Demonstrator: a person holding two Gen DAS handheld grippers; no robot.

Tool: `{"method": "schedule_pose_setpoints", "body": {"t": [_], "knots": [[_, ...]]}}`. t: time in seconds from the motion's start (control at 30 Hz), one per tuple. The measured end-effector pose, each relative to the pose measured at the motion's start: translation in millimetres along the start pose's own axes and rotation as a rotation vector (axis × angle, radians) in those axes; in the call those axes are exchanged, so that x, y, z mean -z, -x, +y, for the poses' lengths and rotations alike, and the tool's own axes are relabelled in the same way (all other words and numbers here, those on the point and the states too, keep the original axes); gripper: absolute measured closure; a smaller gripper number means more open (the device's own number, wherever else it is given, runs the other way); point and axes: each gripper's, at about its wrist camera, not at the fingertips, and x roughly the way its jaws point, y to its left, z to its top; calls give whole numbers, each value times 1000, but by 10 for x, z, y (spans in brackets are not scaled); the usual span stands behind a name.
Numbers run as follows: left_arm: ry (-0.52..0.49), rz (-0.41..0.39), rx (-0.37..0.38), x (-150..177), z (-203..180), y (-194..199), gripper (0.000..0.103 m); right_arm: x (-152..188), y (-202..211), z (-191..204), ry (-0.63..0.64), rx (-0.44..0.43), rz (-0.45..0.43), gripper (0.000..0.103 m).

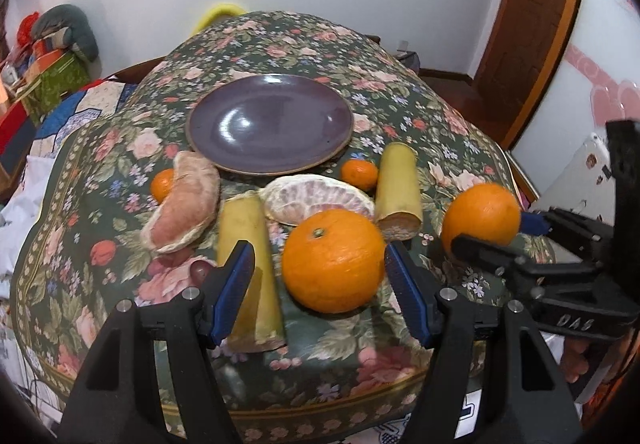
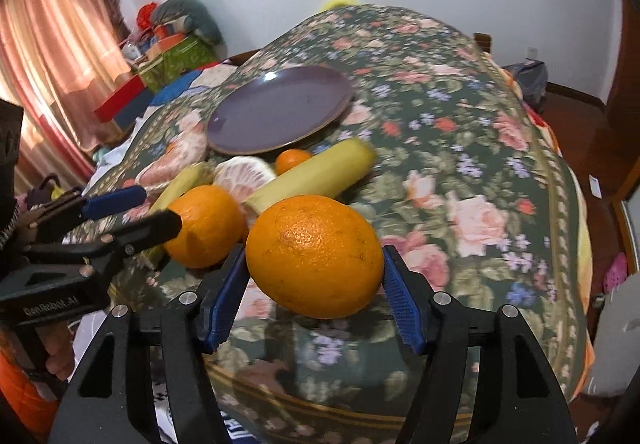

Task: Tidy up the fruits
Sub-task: 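Grasp a large orange with the right tool while the left tool grasps the other orange, then carry both oranges onto the purple plate and open both tools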

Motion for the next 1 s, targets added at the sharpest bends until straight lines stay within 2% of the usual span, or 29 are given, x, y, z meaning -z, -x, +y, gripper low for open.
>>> {"method": "schedule_pose_setpoints", "body": {"t": [0.23,0.6,0.73,0.83,1.0], "knots": [[-26,75,-31,12,-144,-279,36,-23,58,-131,-23,-17,-18,41],[-68,56,-93,15,-185,-402,35,-8,29,-145,-32,-32,-12,41],[-65,55,-80,11,-162,-385,36,-21,66,-133,-29,-27,-19,41],[-25,62,-32,-1,-99,-340,36,-45,106,-108,-22,-23,-28,41],[0,18,-20,-31,-39,-161,36,-111,177,-52,-8,-17,-49,41]]}}
